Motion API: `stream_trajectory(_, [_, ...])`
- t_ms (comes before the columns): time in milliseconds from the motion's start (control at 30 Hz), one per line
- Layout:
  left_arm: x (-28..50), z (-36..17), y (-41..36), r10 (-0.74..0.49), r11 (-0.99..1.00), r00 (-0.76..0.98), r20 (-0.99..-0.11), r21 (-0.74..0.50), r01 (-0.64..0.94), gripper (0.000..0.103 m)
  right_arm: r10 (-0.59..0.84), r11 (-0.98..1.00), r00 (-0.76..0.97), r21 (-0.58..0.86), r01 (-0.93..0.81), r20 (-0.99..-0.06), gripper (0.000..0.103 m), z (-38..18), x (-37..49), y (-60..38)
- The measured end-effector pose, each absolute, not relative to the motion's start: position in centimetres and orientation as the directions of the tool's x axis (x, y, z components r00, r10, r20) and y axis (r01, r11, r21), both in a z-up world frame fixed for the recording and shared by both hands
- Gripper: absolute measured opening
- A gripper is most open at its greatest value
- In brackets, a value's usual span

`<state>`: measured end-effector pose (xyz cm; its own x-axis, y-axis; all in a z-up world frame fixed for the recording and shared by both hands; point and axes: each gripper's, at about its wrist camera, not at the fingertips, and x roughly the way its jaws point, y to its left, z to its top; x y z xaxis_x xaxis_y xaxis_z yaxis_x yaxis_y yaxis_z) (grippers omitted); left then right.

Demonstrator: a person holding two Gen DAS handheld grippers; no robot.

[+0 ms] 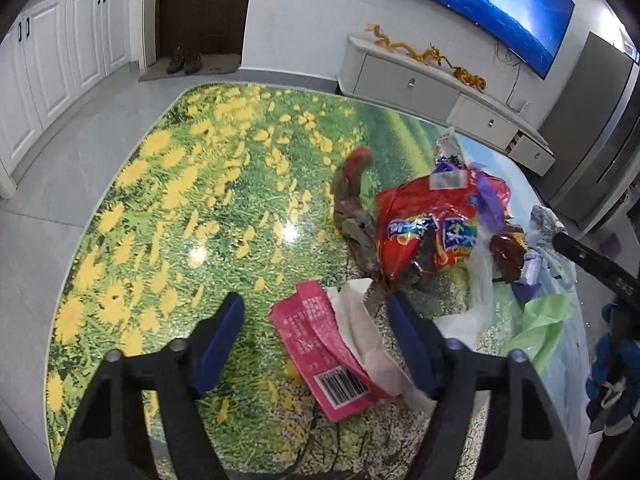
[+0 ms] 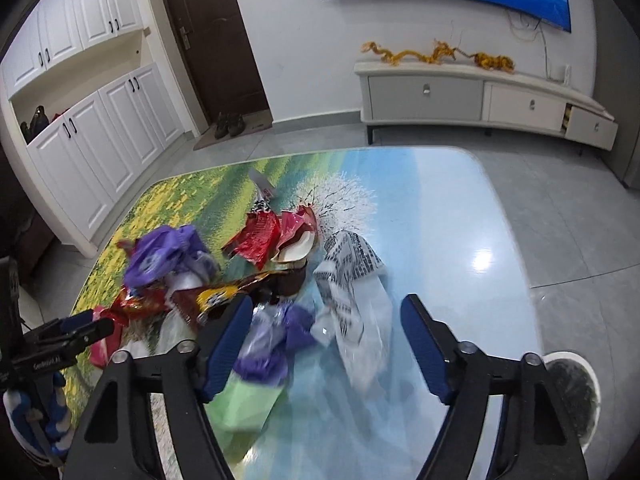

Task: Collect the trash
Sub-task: 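Reach the left tool to the pink wrapper while the right tool grasps the printed plastic bag, then carry both held wrappers over the trash bin and open both tools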

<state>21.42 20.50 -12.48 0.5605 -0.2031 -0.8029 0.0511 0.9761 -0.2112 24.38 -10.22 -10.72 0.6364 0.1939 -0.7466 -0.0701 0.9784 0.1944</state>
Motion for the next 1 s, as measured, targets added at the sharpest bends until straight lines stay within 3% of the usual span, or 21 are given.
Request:
stream_trajectory(133, [21.4, -12.5, 20.3, -0.213, 0.973, 0.55, -0.808, -0.223, 0.049, 0.051, 0.217, 0.971, 0.612, 0.233, -0.055, -0.761, 0.059, -12.0, 25.8, -11.2])
stream_trajectory(233, [20.7, -12.4, 20.1, -0.224, 0.971, 0.546, -0.808, -0.233, 0.053, 0.048, 0.244, 0.962, 0.599, 0.268, -0.051, -0.763, 0.044, -12.6, 25.9, -11.7])
stream_trajectory(400, [18.9, -12.2, 19.1, -0.225, 0.973, 0.544, -0.808, -0.219, 0.078, 0.046, 0.27, 0.955, 0.603, 0.287, -0.071, -0.751, 0.034, -12.8, 24.9, -11.9])
stream_trajectory(600, [17.0, -12.2, 18.1, -0.185, 0.982, 0.551, -0.814, -0.17, 0.079, 0.048, 0.293, 0.951, 0.596, 0.292, -0.101, -0.748, 0.026, -12.4, 22.8, -11.9])
stream_trajectory(833, [15.7, -12.0, 18.4, -0.177, 0.983, 0.516, -0.838, -0.179, 0.047, 0.035, 0.313, 0.946, 0.587, 0.302, -0.12, -0.747, 0.025, -11.9, 19.5, -12.0])
stream_trajectory(1000, [14.5, -11.5, 18.5, -0.178, 0.983, 0.495, -0.851, -0.181, 0.043, 0.034, 0.323, 0.944, 0.568, 0.299, -0.137, -0.757, 0.025, -11.8, 16.5, -12.3])
